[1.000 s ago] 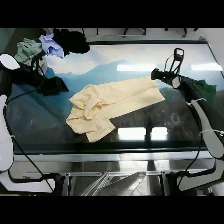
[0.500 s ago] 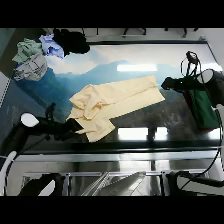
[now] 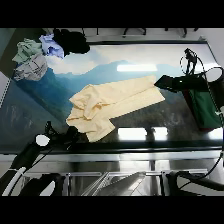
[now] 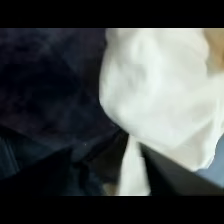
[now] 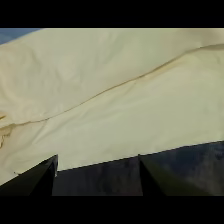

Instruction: Fold the shirts.

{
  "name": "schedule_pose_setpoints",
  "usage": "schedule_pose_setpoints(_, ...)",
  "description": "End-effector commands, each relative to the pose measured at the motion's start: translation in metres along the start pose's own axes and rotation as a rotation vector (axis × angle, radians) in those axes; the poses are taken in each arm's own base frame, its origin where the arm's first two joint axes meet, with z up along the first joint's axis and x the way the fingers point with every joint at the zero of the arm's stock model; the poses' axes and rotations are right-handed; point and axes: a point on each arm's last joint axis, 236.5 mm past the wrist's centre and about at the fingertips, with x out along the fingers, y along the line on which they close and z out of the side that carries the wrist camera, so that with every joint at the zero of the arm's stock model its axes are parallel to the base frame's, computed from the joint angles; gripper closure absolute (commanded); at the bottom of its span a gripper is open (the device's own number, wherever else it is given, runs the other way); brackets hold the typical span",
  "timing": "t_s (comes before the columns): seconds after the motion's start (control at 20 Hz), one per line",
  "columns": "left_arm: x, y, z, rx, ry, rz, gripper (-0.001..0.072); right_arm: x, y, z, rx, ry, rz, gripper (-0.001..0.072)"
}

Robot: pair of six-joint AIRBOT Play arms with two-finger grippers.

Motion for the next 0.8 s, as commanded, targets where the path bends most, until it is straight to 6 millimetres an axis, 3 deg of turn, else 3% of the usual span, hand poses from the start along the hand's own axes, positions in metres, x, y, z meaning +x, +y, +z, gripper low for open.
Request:
schedule_pose_setpoints(0.0, 0.014, -0.009, 0.018, -0.026, -0.053, -0.001, 0.0008, -0.001, 0.004, -0.001, -0.003, 0.004, 0.017, 0.0135)
schedule_pose_setpoints(0.2, 0.03, -0.022, 0.034, 0.057, -0.04, 0.07, 0.0009, -0.001, 0.004, -0.001, -0.022, 0.004, 0.017, 0.0136)
schedule_pose_setpoints(0.25, 0.032, -0.025, 0.04, 0.075, -0.047, 0.08, 0.0075, -0.001, 0.004, -0.001, -0.023, 0.005, 0.017, 0.0136)
schedule_pose_setpoints(0.35, 0.034, -0.024, 0.048, 0.08, -0.045, 0.106, 0.0334, 0.0, 0.004, -0.001, -0.026, 0.005, 0.017, 0.0136)
schedule_pose_setpoints(0.4, 0.032, -0.021, 0.05, 0.084, -0.04, 0.121, 0.0551, 0.0, 0.004, -0.001, -0.026, 0.005, 0.017, 0.0136)
schedule_pose_setpoints(0.45, 0.028, -0.019, 0.048, 0.114, -0.031, 0.134, 0.0672, 0.0, 0.002, -0.002, -0.029, 0.007, 0.01, 0.0136)
schedule_pose_setpoints(0.55, 0.013, -0.02, 0.048, 0.209, -0.054, 0.151, 0.0696, 0.0, -0.005, -0.004, -0.046, 0.017, -0.021, 0.0136)
schedule_pose_setpoints(0.75, -0.039, -0.046, 0.048, 0.321, -0.148, 0.071, 0.0697, -0.001, -0.016, -0.011, -0.065, 0.047, -0.062, 0.0135)
